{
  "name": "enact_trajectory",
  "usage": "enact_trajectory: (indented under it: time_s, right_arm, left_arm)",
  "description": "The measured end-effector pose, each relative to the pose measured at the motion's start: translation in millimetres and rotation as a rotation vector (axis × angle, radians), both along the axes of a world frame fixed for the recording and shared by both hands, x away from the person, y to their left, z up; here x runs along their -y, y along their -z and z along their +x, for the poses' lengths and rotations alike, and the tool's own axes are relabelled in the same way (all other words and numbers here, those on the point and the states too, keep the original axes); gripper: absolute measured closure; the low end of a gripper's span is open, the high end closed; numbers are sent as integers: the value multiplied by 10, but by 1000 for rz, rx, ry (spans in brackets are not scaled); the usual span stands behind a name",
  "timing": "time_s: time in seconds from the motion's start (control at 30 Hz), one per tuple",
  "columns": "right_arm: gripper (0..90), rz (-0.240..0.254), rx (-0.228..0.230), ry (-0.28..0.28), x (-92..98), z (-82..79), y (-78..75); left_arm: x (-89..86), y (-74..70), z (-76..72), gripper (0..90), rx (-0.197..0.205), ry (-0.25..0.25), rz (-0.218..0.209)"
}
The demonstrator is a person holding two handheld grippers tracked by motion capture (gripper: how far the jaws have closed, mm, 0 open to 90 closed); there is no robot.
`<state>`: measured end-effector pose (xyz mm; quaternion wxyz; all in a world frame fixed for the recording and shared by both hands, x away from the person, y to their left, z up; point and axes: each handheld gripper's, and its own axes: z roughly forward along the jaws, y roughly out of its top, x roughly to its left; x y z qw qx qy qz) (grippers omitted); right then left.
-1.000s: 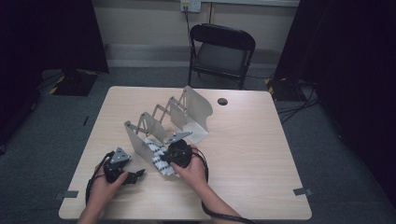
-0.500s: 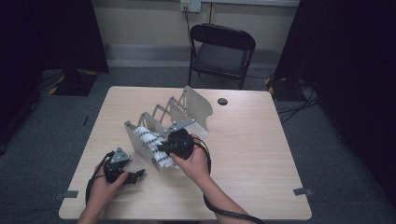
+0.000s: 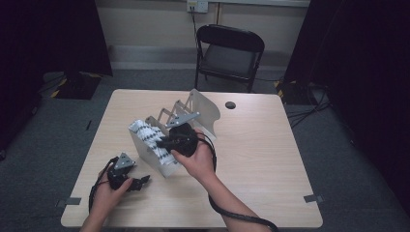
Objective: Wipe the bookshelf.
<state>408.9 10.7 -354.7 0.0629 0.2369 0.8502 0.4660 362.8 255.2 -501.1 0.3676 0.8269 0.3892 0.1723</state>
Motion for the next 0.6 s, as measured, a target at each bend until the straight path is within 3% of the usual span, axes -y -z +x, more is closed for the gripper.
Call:
enact_trajectory:
  time_s: [0.27,0.6]
  right_arm:
    - [825,-23,5,-17,-33,20,77]
    - [823,-51,-51,-10,-48,15,549]
  left_arm:
    - [2,1,-2,147,-2,-2,-2]
    - [0,0,-1,147,-4,0,-1]
